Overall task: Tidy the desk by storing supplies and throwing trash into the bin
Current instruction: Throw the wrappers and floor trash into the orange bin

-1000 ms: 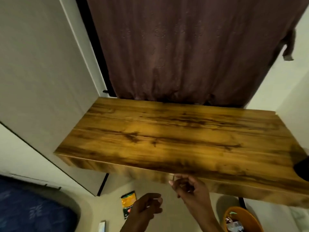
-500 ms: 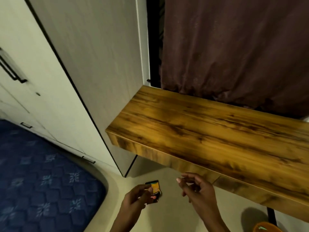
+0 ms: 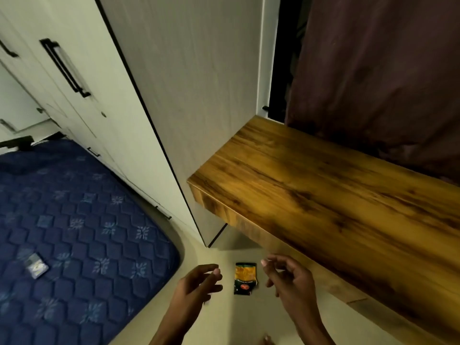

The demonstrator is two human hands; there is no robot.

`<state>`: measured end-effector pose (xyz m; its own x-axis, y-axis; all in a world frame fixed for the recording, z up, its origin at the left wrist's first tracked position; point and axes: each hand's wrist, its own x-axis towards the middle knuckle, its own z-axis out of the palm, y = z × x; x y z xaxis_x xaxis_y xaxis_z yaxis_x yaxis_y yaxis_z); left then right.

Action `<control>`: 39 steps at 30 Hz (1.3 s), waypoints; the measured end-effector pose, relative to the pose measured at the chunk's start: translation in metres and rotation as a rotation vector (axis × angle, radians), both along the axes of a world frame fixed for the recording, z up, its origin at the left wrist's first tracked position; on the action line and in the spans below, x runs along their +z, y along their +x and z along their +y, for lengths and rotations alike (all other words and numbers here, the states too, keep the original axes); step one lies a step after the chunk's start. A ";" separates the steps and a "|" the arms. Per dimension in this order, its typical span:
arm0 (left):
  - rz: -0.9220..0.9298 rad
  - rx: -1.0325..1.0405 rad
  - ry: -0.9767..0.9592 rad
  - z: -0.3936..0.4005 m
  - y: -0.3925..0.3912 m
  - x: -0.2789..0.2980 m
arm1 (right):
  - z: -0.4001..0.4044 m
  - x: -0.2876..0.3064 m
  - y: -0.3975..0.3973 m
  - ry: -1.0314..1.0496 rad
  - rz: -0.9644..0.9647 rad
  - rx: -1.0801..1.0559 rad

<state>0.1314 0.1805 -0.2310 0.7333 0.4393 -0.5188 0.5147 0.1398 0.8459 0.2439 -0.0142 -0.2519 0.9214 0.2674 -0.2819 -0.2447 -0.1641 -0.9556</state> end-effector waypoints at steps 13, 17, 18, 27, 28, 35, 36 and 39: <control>0.119 0.229 -0.036 0.011 0.001 -0.029 | 0.024 -0.053 0.030 -0.116 0.079 0.217; 0.178 0.256 -0.044 0.024 -0.006 -0.051 | 0.026 -0.072 0.030 -0.202 0.087 0.264; 0.204 0.262 -0.048 0.030 -0.009 -0.064 | 0.029 -0.082 0.029 -0.243 0.097 0.278; 0.438 0.256 -0.122 0.073 -0.025 -0.231 | 0.052 -0.204 0.024 -0.476 0.194 0.303; 0.455 0.251 -0.123 0.077 -0.026 -0.250 | 0.057 -0.222 0.025 -0.496 0.200 0.295; 0.543 0.170 -0.047 0.110 -0.046 -0.419 | 0.096 -0.402 0.043 -0.568 0.195 0.251; 0.555 0.152 -0.027 0.116 -0.047 -0.444 | 0.099 -0.431 0.048 -0.584 0.185 0.235; 0.577 0.095 0.036 0.131 -0.054 -0.524 | 0.105 -0.526 0.055 -0.649 0.197 0.201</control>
<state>0.0773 0.3119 -0.7549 0.2930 0.5136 -0.8065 0.8803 0.1843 0.4371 0.2992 0.0912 -0.7776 0.7871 0.1481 -0.5987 -0.3084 -0.7461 -0.5901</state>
